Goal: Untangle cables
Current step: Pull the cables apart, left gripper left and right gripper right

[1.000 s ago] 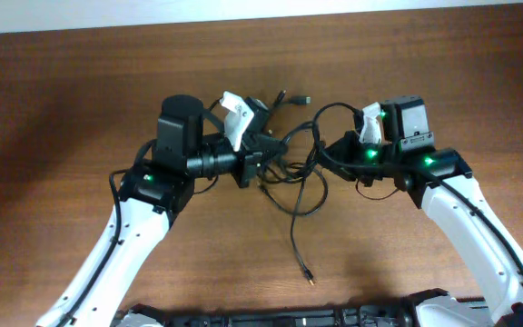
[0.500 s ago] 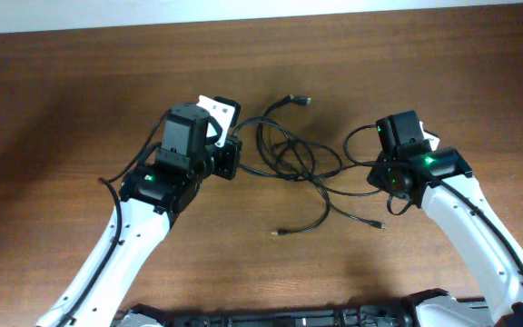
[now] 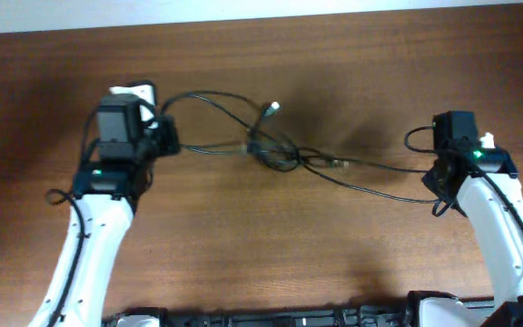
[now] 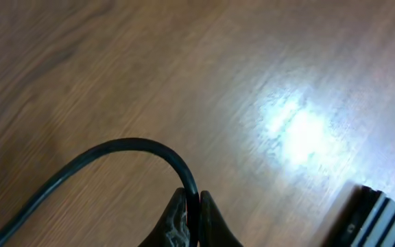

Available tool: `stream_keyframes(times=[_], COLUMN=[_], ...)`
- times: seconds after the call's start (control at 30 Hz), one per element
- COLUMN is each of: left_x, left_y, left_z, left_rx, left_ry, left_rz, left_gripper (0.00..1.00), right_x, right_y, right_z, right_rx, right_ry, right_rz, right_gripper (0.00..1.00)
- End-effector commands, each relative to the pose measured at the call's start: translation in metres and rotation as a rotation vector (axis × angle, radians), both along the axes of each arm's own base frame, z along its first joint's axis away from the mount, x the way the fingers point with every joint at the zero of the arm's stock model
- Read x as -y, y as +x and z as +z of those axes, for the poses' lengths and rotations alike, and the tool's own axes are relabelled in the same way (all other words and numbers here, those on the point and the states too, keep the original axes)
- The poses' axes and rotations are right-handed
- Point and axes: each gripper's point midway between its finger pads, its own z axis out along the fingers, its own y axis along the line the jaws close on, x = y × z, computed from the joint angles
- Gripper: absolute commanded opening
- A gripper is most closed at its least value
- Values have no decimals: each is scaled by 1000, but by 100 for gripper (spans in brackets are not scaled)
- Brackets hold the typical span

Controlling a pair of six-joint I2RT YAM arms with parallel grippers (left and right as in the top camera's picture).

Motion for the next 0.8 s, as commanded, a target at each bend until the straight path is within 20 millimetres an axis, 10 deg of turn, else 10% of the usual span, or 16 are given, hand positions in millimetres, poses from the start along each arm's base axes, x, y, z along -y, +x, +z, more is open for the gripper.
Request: stream_keyframes(times=[0.0, 0.13, 0.27, 0.43, 0.63, 0.77], left_x=[-45, -92, -96, -61, 18, 77], left_y=[4, -1, 3, 9, 6, 1], left_z=[17, 19, 23, 27, 20, -12], left_rx=[52, 73, 97, 91, 38, -53], left_ry=[-30, -67, -125, -256, -284, -226], left_rz=[192, 425, 451, 292, -48, -240], left_gripper=[0, 0, 0, 0, 0, 0], right_x=[19, 34, 41, 23, -63, -50], right_y=[-6, -14, -20, 1, 71, 75], right_z=[5, 6, 6, -2, 7, 9], right_rx=[-3, -7, -8, 41, 279, 280], right_ry=[-47, -60, -50, 70, 462, 389], right_rz=[-65, -125, -165, -57, 532, 515], right_gripper=[4, 4, 4, 4, 4, 4])
